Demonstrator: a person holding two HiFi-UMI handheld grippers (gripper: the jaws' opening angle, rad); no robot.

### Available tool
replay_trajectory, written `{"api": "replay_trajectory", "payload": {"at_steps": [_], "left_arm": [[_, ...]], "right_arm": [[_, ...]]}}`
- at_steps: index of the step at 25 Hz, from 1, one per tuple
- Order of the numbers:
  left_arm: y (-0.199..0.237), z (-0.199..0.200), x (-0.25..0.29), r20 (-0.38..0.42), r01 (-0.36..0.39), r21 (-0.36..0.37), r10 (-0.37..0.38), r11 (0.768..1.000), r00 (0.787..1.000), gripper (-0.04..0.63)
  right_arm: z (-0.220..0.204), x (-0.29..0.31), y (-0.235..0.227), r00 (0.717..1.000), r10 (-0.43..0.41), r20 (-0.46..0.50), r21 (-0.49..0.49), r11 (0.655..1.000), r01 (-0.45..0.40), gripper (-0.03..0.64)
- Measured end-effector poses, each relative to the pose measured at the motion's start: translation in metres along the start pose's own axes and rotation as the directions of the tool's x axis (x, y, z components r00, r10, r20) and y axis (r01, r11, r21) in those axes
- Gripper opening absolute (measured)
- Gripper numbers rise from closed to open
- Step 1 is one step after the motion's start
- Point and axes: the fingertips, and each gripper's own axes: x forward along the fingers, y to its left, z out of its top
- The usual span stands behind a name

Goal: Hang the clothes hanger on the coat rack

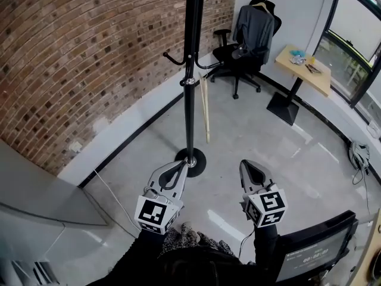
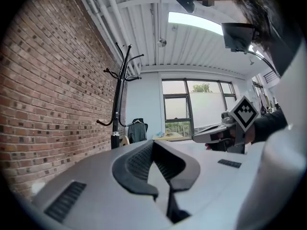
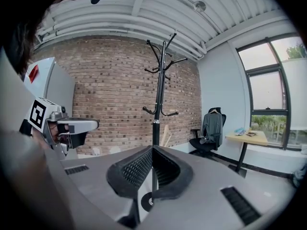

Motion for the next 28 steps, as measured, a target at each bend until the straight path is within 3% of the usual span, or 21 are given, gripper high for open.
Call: {"api": "replay_trajectory", "payload": {"at_steps": [28], "left_arm": [[-0.112,0.008,-0.087,0.018,-0.063,0.016,0.063,0.998,0.998,0.008]], "right_arm": [[-0.016,-0.145,0.015,0.999,0.008,0.047,-0.022,1.0,-0.006,0.009]]}}
